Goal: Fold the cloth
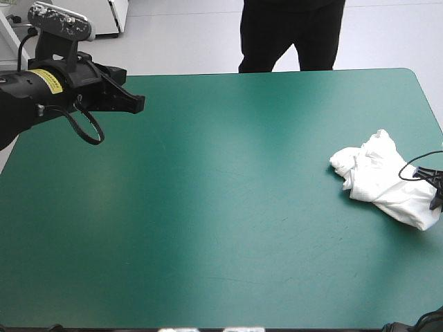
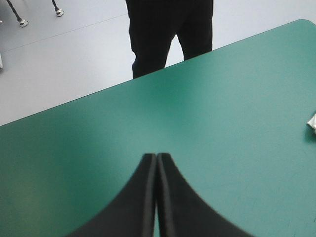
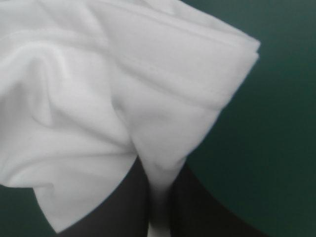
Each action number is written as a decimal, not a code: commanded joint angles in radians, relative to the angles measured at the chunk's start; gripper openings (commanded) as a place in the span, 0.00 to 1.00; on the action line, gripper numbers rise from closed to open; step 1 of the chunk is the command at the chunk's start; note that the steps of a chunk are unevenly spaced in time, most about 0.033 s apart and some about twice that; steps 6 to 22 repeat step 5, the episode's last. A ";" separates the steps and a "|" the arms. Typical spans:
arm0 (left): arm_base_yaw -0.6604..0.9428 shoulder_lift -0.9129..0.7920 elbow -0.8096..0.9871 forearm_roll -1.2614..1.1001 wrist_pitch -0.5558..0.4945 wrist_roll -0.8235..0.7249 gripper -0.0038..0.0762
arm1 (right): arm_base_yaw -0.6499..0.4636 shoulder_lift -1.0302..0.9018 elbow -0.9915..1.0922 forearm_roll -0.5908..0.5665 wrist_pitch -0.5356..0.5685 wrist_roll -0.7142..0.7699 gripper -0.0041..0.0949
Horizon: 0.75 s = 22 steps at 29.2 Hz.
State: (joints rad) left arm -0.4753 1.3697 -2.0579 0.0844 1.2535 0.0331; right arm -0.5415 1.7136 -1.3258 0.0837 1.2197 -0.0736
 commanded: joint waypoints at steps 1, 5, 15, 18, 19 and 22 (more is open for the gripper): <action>-0.001 -0.029 -0.025 -0.013 0.034 -0.006 0.04 | -0.008 -0.059 -0.014 -0.010 0.029 -0.009 0.21; -0.001 -0.031 -0.025 -0.013 0.034 -0.006 0.04 | -0.008 -0.124 -0.017 -0.124 0.029 0.074 0.63; -0.001 -0.031 -0.025 -0.013 0.034 -0.006 0.04 | -0.008 -0.124 -0.017 -0.124 0.029 0.074 0.63; -0.001 -0.031 -0.025 -0.013 0.034 -0.006 0.04 | -0.008 -0.124 -0.017 -0.124 0.029 0.074 0.63; -0.001 -0.031 -0.025 -0.013 0.034 -0.006 0.04 | -0.008 -0.124 -0.017 -0.124 0.029 0.074 0.63; -0.001 -0.031 -0.025 -0.013 0.034 -0.006 0.04 | -0.008 -0.124 -0.017 -0.124 0.029 0.074 0.63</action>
